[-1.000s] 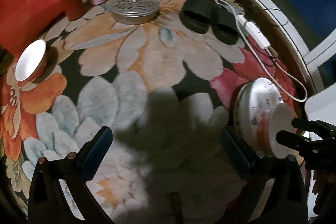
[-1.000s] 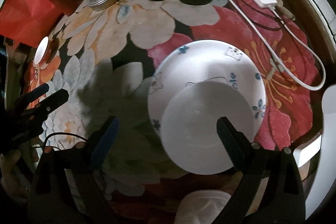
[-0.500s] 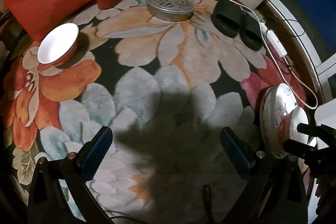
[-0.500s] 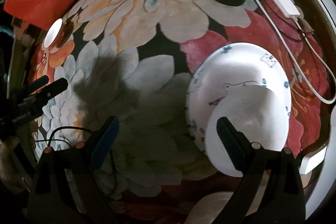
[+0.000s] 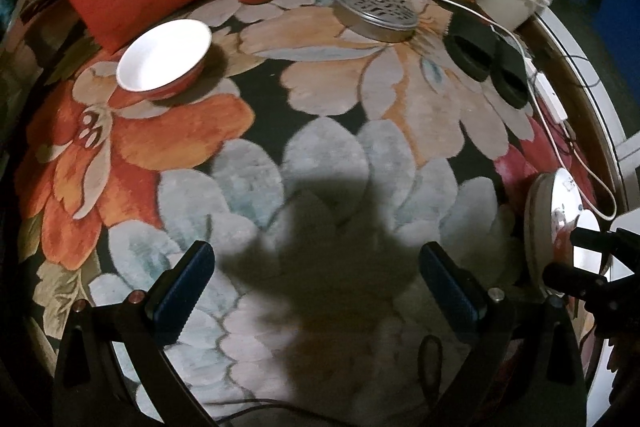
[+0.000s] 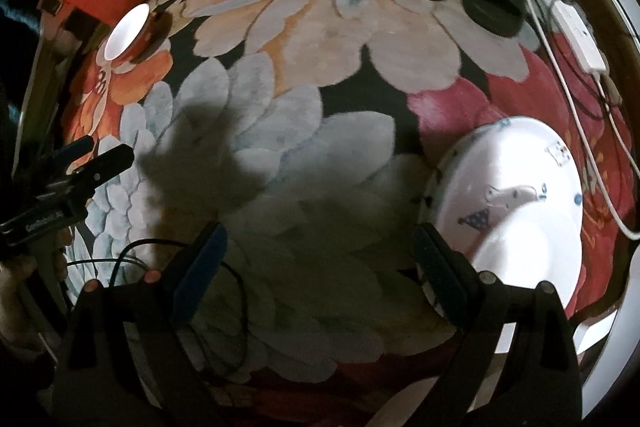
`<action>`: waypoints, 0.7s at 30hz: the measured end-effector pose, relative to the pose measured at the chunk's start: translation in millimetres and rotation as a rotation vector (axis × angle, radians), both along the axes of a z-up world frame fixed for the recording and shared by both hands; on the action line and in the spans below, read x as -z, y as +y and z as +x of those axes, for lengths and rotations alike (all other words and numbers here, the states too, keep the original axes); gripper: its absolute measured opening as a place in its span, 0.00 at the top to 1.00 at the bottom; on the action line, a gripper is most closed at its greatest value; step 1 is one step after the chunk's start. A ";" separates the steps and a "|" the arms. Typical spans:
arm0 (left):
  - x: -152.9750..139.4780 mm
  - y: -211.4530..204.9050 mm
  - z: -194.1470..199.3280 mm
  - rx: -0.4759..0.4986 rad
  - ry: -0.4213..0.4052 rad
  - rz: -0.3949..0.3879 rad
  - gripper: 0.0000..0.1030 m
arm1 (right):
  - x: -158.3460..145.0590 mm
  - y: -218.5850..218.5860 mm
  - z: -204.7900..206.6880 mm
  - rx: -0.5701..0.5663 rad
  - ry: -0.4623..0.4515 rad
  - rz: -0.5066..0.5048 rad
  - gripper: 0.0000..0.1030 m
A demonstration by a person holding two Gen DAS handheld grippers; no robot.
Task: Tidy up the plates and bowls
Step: 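Withdraw the right gripper and move it to the last white bowl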
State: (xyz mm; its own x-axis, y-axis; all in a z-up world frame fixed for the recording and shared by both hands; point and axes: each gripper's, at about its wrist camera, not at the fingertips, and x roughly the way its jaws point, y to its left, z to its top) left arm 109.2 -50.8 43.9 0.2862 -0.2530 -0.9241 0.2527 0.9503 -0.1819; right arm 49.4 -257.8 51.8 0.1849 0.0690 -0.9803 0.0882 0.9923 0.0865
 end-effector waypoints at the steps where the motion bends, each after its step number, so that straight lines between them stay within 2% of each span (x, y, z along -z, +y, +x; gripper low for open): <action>1: 0.3 2.6 0.7 -0.005 0.001 0.000 0.01 | 0.7 2.5 1.8 -0.005 0.004 0.003 0.08; 10: 3.8 28.1 5.5 -0.049 0.008 0.008 0.01 | 9.3 28.9 14.0 -0.081 0.051 0.017 0.08; 21: 11.8 57.3 8.5 -0.099 0.022 0.027 0.01 | 17.2 63.3 31.6 -0.164 0.077 0.020 0.02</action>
State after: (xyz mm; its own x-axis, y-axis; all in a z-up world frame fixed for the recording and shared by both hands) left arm 117.7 6.5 32.1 0.2886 -0.1997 -0.9364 0.1532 0.9750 -0.1608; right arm 81.1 -194.5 34.6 0.0945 0.1117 -0.9892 -0.0678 0.9921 0.1055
